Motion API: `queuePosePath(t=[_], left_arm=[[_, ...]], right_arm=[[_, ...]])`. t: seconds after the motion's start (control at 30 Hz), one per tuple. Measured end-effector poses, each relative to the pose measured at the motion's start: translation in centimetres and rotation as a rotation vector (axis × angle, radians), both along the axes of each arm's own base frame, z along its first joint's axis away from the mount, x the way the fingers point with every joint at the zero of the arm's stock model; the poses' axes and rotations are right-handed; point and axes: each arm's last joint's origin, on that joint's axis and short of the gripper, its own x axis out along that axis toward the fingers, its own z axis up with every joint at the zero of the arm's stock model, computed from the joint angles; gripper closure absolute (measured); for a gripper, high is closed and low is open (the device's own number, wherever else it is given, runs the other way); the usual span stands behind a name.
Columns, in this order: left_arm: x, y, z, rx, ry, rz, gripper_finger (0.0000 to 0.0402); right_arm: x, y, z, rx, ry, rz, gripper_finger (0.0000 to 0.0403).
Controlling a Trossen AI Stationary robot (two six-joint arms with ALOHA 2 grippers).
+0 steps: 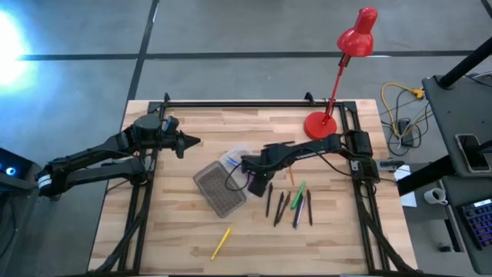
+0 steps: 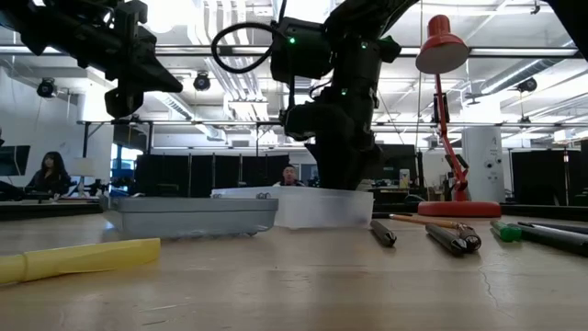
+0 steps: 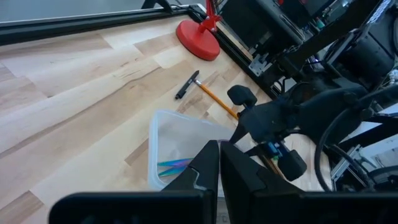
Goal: Pick & place school supplies into a supply box
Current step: Put the purple scissors into the gray supply box
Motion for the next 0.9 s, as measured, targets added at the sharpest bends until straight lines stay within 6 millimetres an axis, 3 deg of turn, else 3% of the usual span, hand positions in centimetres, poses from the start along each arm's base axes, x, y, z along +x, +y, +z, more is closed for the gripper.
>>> queuePosePath(t=[0.2,0.33,0.6,0.9], left_arm=[[0.0,0.0,0.0,0.0,0.0,0.0,0.0402],[0.0,0.0,0.0,0.0,0.0,0.0,0.0402],[0.0,0.0,0.0,-0.002,0.004,0.0,0.0402],[-0.1,-0.1,-0.3,-0.017,0.034,0.0,0.0402]], right_arm=[[0.7,0.1,0.7,0.073,-0.054,-0.151,0.0244],[1.1,0.2,0.0,0.114,-0.06,-0.297,0.0233],[1.5,0.6,-1.7,0.1,-0.027,-0.324,0.025],[2.3,0.4,1.1,-0.017,0.006,-0.326,0.0279]])
